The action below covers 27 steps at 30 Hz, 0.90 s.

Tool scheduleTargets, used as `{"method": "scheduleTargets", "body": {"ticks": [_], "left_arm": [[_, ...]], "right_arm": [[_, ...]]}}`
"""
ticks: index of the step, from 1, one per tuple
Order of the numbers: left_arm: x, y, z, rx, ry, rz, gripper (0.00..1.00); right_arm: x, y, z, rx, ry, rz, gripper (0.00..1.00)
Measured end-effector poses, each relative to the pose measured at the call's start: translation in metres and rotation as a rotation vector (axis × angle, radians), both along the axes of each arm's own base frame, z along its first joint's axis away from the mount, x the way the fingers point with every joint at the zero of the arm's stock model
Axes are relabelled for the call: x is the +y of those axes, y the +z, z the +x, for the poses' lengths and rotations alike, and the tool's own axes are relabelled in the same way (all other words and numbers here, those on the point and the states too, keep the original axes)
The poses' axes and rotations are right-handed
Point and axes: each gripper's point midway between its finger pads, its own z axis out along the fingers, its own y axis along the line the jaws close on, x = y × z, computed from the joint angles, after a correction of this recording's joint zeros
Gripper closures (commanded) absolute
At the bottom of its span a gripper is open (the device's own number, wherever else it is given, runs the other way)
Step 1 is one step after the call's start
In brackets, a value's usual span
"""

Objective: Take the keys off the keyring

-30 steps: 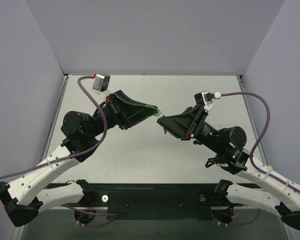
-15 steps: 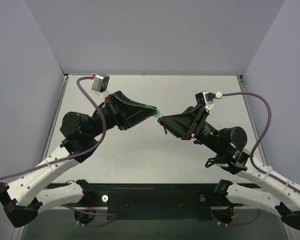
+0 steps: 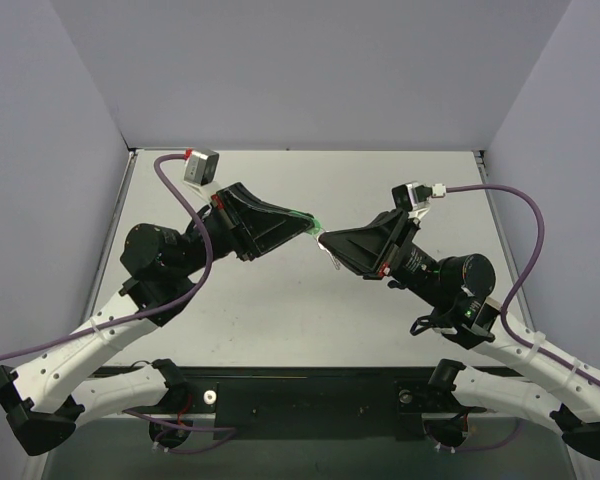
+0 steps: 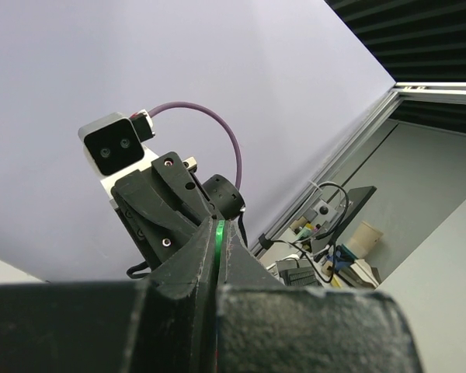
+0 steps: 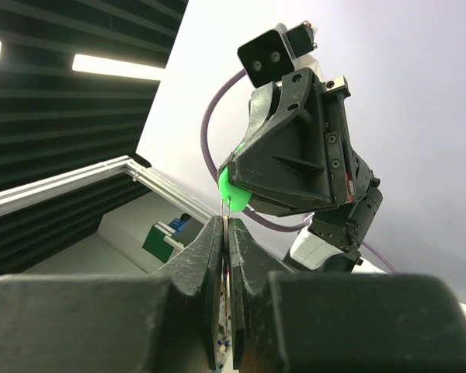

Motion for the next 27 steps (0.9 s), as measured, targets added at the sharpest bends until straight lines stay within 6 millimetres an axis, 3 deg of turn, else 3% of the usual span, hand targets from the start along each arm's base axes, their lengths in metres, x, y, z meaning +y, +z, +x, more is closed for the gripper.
{"method": "scheduleTargets", "body": {"ticks": [7,13,22,24,27], "left_arm": [[-0.001,-0.005,0.001,-0.007,0.015,0.018,1.00],[-0.003,-0.013,0.002,-0.013,0.033,0.059,0.86],[-0.001,-0.029,0.000,-0.038,0.058,0.141,0.78],[-0.002,-0.034,-0.004,-0.045,0.043,0.164,0.71],[-0.003,-0.042,-0.013,-0.059,0.015,0.202,0.38]], "right_arm": [[-0.001,-0.001,-0.001,-0.008,-0.007,-0.008,1.00],[-0.002,-0.009,-0.001,-0.005,-0.018,-0.044,1.00],[0.000,-0.025,0.001,-0.017,-0.053,-0.155,1.00],[-0.001,-0.025,0.001,-0.032,-0.068,-0.192,1.00],[-0.004,-0.023,0.000,-0.063,-0.092,-0.248,1.00]]}}
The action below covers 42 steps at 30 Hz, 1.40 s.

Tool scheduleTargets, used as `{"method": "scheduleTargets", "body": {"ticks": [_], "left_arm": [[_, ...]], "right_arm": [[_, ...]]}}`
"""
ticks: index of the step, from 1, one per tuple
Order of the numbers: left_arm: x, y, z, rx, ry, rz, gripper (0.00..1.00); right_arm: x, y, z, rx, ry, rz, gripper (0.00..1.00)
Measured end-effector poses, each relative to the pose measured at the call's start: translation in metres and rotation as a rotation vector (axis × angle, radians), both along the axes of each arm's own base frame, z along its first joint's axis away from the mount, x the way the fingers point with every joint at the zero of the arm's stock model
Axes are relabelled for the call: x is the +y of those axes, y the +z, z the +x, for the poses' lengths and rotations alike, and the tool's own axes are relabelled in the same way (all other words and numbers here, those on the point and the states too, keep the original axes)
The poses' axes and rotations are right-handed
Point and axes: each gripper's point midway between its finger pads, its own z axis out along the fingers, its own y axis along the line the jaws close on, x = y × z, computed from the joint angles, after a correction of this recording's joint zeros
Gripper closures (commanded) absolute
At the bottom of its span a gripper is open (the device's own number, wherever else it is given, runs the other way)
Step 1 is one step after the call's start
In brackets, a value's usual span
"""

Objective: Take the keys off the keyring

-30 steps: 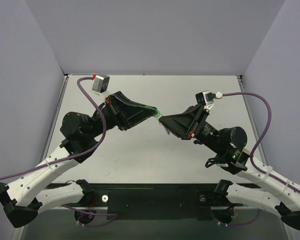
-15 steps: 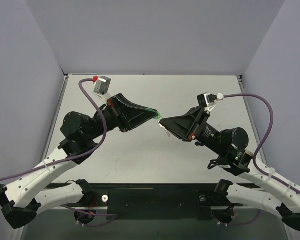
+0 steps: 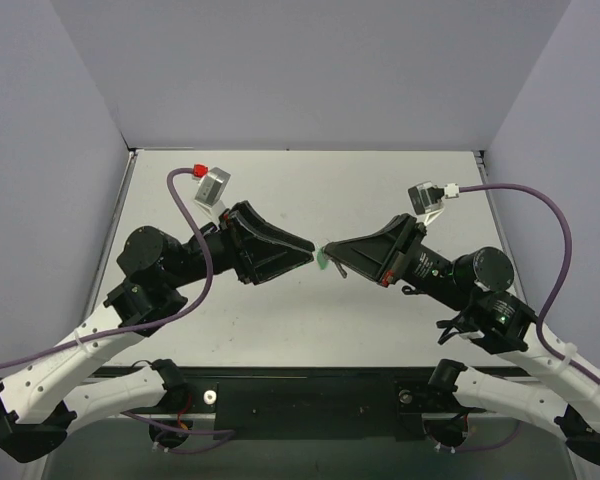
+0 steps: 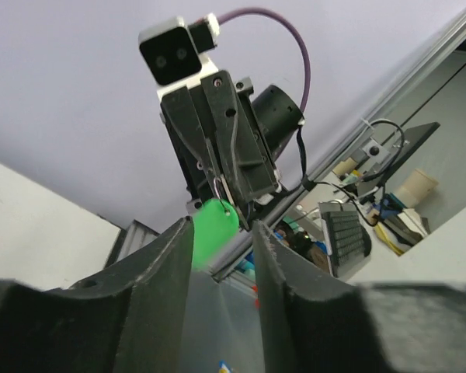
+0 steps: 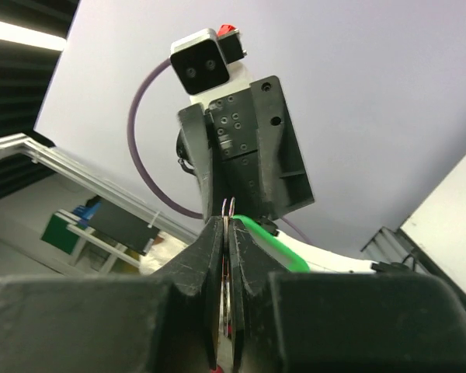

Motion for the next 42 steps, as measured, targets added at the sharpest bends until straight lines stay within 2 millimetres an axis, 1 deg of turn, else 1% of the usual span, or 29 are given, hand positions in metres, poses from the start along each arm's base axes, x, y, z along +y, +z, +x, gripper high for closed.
{"method": "scheduleTargets", "body": {"ticks": [4,8,12,16,17,20,24,26,28,33,38,42], "left_arm": [[0.002,-0.011,-0.012,-0.024,-0.027,0.057,0.27],[0.008,-0.018,-0.015,-0.028,-0.012,0.122,0.27],[0.018,-0.022,-0.012,-0.023,0.044,0.172,0.27],[0.027,-0.028,-0.003,-0.001,0.126,0.203,0.26],[0.029,-0.031,0.000,0.009,0.146,0.211,0.17],[0.031,-0.038,0.008,0.034,0.195,0.238,0.16],[0.031,-0.050,0.017,0.071,0.228,0.279,0.18],[0.030,-0.055,0.019,0.085,0.238,0.296,0.24],[0.031,-0.055,0.019,0.091,0.240,0.297,0.30],[0.030,-0.053,0.017,0.098,0.226,0.275,0.38],[0.021,-0.064,0.012,0.124,0.174,0.241,0.43],[0.009,-0.075,0.008,0.147,0.129,0.223,0.44]], "right_arm": [[-0.007,0.002,-0.004,-0.044,-0.024,-0.065,1.00],[-0.013,-0.006,-0.006,-0.073,-0.043,-0.139,1.00],[-0.019,-0.017,-0.009,-0.098,-0.056,-0.211,1.00],[-0.025,-0.037,-0.011,-0.107,-0.062,-0.300,1.00],[-0.027,-0.042,-0.012,-0.108,-0.062,-0.320,1.00],[-0.034,-0.050,-0.017,-0.124,-0.061,-0.356,1.00],[-0.038,-0.057,-0.025,-0.145,-0.034,-0.372,1.00],[-0.036,-0.062,-0.028,-0.150,-0.008,-0.381,1.00],[-0.033,-0.068,-0.033,-0.157,0.029,-0.394,1.00],[-0.028,-0.081,-0.042,-0.164,0.092,-0.410,1.00],[-0.027,-0.098,-0.044,-0.167,0.109,-0.415,1.00],[-0.031,-0.104,-0.046,-0.182,0.098,-0.390,1.00]]}}
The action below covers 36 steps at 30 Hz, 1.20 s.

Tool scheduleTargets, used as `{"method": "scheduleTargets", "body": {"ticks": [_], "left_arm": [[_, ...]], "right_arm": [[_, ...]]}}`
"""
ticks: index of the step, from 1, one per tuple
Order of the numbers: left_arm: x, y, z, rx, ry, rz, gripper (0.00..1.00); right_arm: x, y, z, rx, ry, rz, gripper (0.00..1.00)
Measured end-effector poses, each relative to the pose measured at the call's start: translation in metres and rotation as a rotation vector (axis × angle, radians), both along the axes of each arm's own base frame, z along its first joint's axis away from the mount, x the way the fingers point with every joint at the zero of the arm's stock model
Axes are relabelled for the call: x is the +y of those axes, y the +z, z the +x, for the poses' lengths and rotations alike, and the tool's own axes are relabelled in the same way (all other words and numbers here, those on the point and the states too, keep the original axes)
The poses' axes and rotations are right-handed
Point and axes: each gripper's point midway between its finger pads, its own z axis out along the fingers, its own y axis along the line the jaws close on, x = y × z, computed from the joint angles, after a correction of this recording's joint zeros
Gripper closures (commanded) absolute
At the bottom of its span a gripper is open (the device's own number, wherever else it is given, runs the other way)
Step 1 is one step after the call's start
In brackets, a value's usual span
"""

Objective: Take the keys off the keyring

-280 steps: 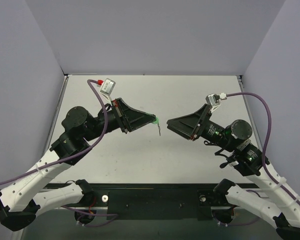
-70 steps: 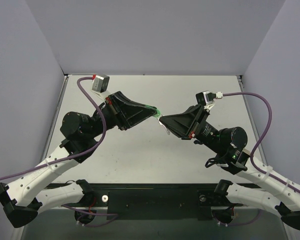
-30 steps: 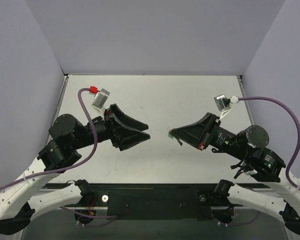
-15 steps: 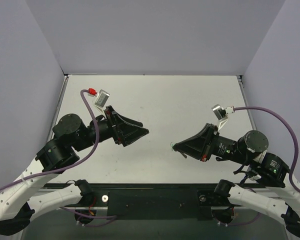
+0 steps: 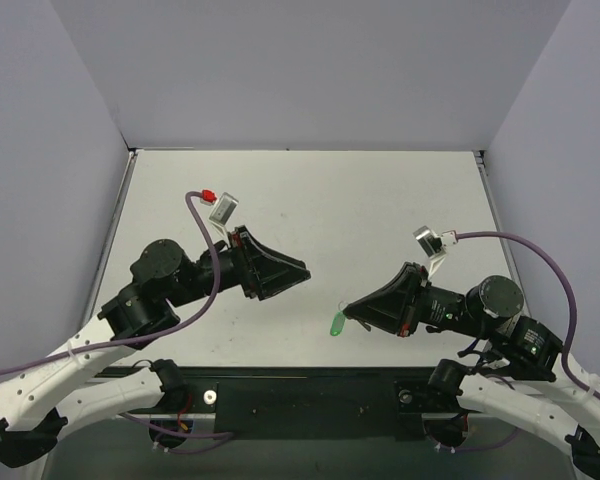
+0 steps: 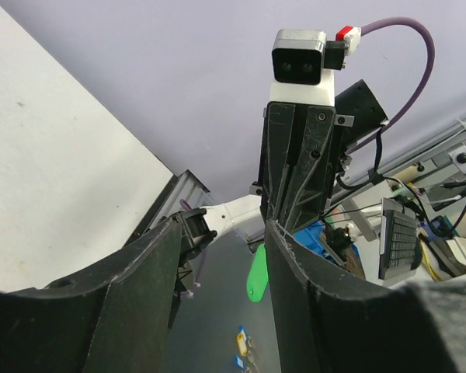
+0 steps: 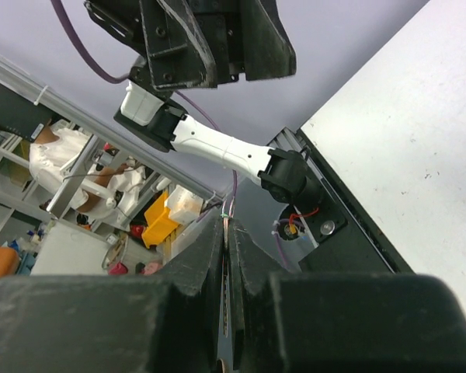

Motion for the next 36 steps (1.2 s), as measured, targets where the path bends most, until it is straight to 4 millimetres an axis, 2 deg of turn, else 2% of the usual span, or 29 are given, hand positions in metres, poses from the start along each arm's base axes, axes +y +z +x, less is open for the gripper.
{"method": "scheduleTargets", "body": {"ticks": [5,9,13,17,36], "left_arm": [[-0.021,-0.005,-0.007,0.008,-0.053,-0.007,0.46],[-0.039,-0.012,-0.021,0.012,-0.100,0.010,0.48],[-0.047,-0.014,-0.036,0.001,-0.138,0.005,0.50],[-0.051,-0.017,-0.042,-0.018,-0.151,-0.015,0.51],[-0.051,-0.024,-0.035,-0.049,-0.116,-0.026,0.68]], "right_arm": [[-0.005,-0.002,0.001,-0.014,-0.028,0.048,1.00],[-0.008,-0.003,0.003,-0.007,-0.047,0.063,1.00],[-0.008,-0.002,0.005,-0.008,-0.057,0.065,1.00],[-0.008,-0.003,0.005,-0.011,-0.057,0.064,1.00],[-0.005,-0.005,0.003,-0.042,-0.029,0.026,1.00]]}}
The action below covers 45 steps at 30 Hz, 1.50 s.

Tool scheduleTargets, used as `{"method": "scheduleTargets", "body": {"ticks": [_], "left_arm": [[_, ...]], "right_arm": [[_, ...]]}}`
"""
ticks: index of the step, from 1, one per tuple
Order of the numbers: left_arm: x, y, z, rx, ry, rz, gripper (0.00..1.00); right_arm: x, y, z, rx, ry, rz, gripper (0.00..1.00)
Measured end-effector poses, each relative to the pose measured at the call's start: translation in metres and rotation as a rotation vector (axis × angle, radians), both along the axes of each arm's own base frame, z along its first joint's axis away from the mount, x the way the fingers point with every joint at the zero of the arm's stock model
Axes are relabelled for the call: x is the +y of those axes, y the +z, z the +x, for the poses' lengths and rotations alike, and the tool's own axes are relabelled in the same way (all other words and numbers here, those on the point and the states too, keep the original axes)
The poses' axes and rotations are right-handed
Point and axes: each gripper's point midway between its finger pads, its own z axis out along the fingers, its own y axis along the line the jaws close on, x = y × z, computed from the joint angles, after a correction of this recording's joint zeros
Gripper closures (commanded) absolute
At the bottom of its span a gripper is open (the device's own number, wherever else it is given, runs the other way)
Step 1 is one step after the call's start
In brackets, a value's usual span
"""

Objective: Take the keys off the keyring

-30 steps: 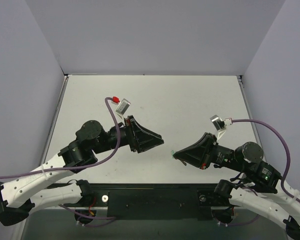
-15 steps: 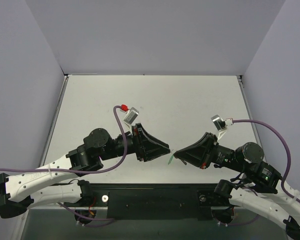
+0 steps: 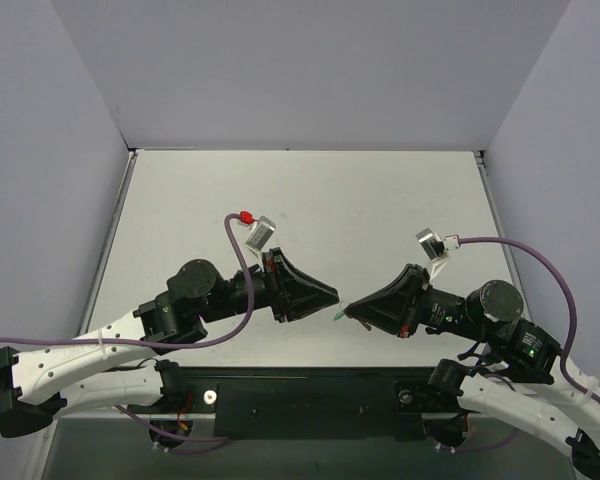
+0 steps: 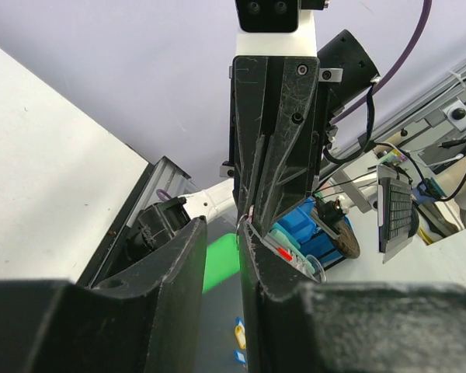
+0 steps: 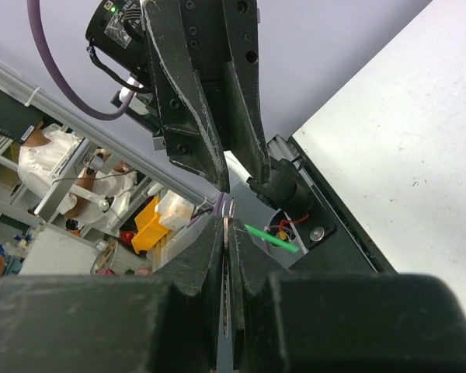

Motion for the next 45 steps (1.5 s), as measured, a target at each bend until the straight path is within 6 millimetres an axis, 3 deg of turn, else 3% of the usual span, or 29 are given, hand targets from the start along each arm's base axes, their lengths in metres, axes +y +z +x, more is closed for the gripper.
{"method": "scheduleTargets", "body": {"ticks": [16,22,31,45], "left_arm": [[-0.003,-0.014,-0.002,0.005,-0.020,0.014,0.68],[-0.002,-0.013,-0.003,0.003,-0.020,0.006,0.62],[0.005,-0.001,-0.005,-0.013,-0.012,-0.036,0.61],[0.001,-0.002,-0.010,-0.019,-0.040,-0.042,0.64]], "right_arm": [[0.002,-0.002,0.001,0.005,0.000,-0.005,1.00],[0.002,-0.002,0.001,0.005,-0.001,-0.006,1.00],[0.002,-0.002,0.002,0.006,-0.004,-0.007,1.00],[0.002,-0.003,0.002,0.007,-0.004,-0.007,1.00]]}}
